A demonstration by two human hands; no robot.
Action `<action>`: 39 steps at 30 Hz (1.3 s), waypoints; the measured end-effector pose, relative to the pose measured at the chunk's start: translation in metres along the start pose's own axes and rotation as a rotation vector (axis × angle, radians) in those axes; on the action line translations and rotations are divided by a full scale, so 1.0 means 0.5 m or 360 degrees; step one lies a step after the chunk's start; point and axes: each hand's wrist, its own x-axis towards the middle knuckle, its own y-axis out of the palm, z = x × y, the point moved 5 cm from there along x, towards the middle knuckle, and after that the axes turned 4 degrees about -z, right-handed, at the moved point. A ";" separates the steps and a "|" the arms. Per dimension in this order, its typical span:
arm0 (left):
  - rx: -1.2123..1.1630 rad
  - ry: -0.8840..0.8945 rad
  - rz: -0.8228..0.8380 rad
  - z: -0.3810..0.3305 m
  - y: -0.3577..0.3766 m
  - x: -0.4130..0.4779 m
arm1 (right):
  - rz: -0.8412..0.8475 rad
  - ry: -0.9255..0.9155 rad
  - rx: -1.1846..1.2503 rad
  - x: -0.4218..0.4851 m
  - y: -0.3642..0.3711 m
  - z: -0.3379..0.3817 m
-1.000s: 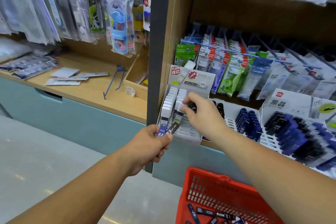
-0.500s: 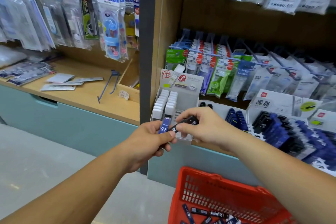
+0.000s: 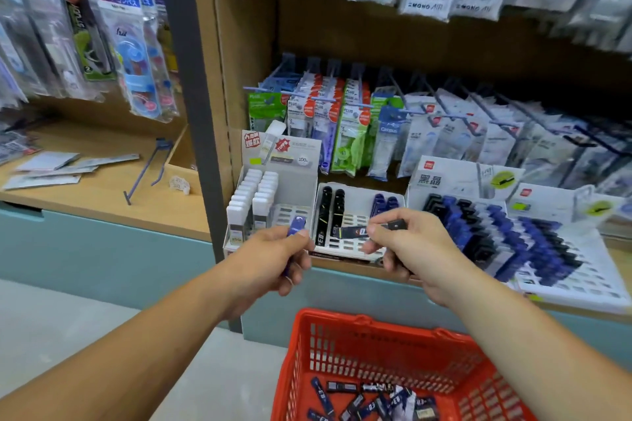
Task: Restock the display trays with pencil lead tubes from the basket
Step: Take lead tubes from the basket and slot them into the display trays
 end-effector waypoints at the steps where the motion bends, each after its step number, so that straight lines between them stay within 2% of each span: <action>1: -0.0028 -0.0010 0.0021 -0.001 0.006 0.004 | -0.0046 -0.0038 0.0005 0.004 -0.011 -0.003; 3: -0.0105 -0.0023 0.0066 -0.006 0.019 0.011 | -0.0081 -0.0059 0.0109 0.008 -0.023 -0.008; 7: -0.0134 -0.0021 0.0039 -0.014 0.049 0.020 | 0.0028 -0.0015 0.0304 0.013 -0.028 -0.024; 10: 0.0004 0.0101 -0.0030 -0.020 0.062 0.034 | 0.0115 0.0004 0.0342 0.019 -0.029 -0.032; 14: 0.0176 0.0243 0.0021 -0.031 0.084 0.045 | 0.0186 0.0042 0.0441 0.023 -0.026 -0.037; 19: 0.0217 0.0233 0.0037 -0.030 0.095 0.044 | 0.0065 -0.0008 0.0492 0.030 -0.027 -0.039; 24: 0.0189 0.0119 0.0018 -0.024 0.083 0.045 | -0.0261 -0.0266 0.0180 0.029 -0.040 -0.018; 29: 0.0101 -0.0138 -0.0087 -0.002 0.048 0.056 | -0.0349 -0.0586 -0.0147 0.059 -0.020 -0.004; 34: 0.0392 0.0096 -0.0199 0.000 0.031 0.055 | -0.0366 -0.0787 -0.0460 0.084 0.027 -0.007; 39: 0.0480 0.0220 -0.0318 -0.004 0.003 0.049 | -0.0330 -0.0753 -0.0528 0.094 0.049 -0.022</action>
